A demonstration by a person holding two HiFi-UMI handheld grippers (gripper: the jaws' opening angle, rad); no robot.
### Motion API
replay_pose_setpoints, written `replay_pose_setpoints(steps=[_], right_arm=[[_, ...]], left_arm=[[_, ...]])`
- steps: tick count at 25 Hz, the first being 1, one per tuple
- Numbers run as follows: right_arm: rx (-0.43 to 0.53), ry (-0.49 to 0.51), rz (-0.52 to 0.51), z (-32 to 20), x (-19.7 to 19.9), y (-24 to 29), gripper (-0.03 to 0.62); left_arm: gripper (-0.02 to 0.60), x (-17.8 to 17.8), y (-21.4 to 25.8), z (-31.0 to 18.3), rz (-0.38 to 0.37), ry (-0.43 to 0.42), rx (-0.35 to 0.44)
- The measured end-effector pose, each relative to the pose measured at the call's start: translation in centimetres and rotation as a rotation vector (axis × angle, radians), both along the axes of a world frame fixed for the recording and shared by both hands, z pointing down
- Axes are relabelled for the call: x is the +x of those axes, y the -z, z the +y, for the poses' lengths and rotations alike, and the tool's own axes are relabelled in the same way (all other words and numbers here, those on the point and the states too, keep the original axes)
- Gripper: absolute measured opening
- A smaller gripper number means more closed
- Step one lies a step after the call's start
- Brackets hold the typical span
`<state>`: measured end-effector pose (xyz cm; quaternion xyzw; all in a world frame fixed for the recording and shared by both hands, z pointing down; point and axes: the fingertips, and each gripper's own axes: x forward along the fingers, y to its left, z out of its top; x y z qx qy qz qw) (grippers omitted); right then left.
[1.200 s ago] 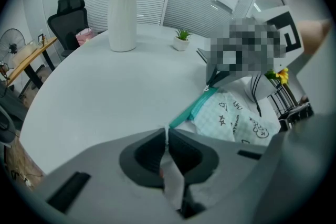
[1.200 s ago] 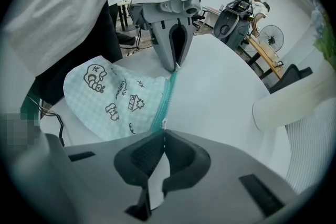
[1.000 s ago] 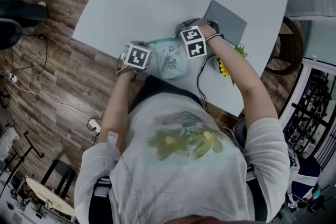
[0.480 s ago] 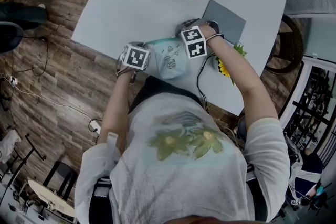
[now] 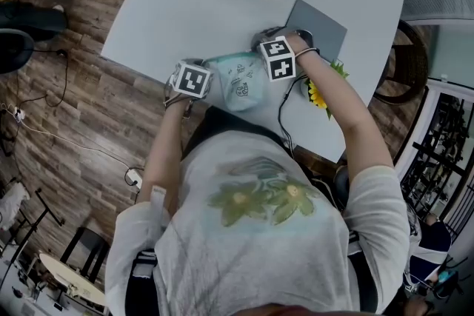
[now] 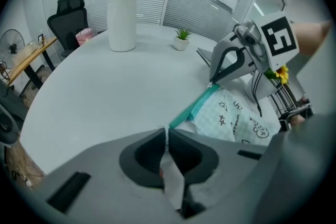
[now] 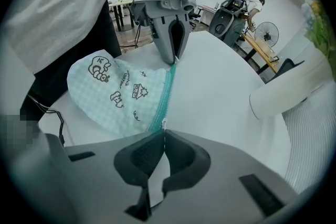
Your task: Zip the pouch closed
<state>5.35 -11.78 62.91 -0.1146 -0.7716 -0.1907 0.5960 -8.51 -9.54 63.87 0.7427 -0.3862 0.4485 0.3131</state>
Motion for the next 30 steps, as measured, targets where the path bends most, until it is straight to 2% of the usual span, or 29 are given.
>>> replay_pose_setpoints(steps=[3, 12, 17, 23, 26, 30], right_arm=[[0.003, 0.006, 0.003, 0.0, 0.0, 0.1, 0.018], [0.011, 0.007, 0.063, -0.3, 1.9, -0.5, 0.018], [0.006, -0.014, 0.058, -0.2, 2.2, -0.5, 0.018], [0.011, -0.036, 0.082, -0.4, 2.3, -1.4, 0.018], [0.018, -0.050, 0.080, -0.5, 2.3, -1.6, 0.018], [0.027, -0.048, 0.074, -0.4, 2.3, -1.6, 0.018]], left_arm=[[0.026, 0.3, -0.2, 0.3, 0.022, 0.000, -0.019], [0.025, 0.0, 0.0, 0.1, 0.004, -0.001, -0.002], [0.026, -0.2, 0.1, 0.2, -0.007, -0.003, -0.008], [0.026, 0.4, -0.4, 0.4, 0.015, -0.004, -0.024], [0.026, 0.1, 0.0, 0.0, -0.003, -0.005, 0.000], [0.026, 0.6, -0.4, 0.5, 0.017, -0.003, -0.019]])
